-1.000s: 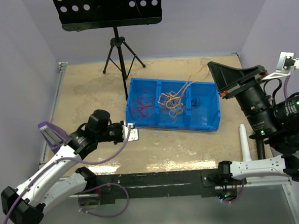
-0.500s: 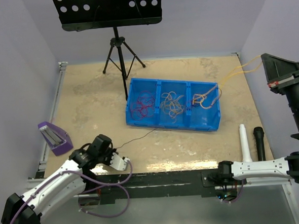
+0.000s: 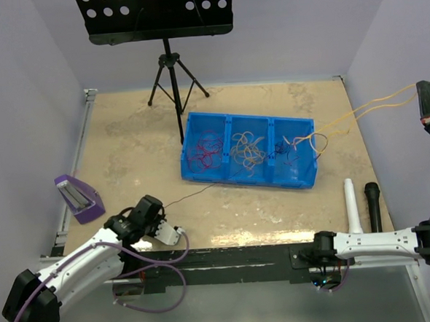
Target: Untangle the cables
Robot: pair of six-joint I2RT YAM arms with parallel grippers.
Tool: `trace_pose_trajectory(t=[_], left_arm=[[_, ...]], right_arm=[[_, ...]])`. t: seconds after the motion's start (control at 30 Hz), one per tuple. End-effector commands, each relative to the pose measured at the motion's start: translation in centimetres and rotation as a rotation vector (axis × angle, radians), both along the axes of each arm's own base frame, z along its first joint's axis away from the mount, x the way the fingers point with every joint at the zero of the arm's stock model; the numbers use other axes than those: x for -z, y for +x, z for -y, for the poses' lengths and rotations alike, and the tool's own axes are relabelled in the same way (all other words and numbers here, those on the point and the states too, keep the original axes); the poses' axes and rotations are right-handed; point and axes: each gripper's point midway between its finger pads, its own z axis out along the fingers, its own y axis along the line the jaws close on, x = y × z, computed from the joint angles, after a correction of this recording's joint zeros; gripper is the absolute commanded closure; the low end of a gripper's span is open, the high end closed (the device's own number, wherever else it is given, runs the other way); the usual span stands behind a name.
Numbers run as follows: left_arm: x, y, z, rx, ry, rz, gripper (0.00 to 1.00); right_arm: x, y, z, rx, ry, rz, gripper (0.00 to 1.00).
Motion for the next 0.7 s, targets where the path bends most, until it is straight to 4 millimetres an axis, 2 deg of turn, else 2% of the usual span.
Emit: trace_pose_trajectory(t=[0.0,0.17,0.27,0.5,0.67], left_arm=[[1.1,-0.6,-1.2,-0.022,0.044,-0.013,1.0],[1.4,-0.6,-2.0,-0.039,0.078,-0.003,1.0],[1.6,-0.7,-2.5,-0.069,0.098,-0.01,1.0],[2.0,-1.0,-2.9,-0.129,0.109,-0.041,1.0],[2.0,-1.0,-2.8,-0.132,0.106,-0.045,1.0]], right_arm=[[0.2,-0.6,4.0,0.078,0.038,-0.059,1.0],[-0.3,-0.6,4.4,0.101,0.007,-0.068,1.0],[-1.4,-0.9,5.7,0.106,0.011,-0.049,1.0],[-4.1,-1.9,10.4,0.119,0.114,0.03,1.0],[-5.3,-2.8,14.6,0.124,0.242,0.098,1.0]])
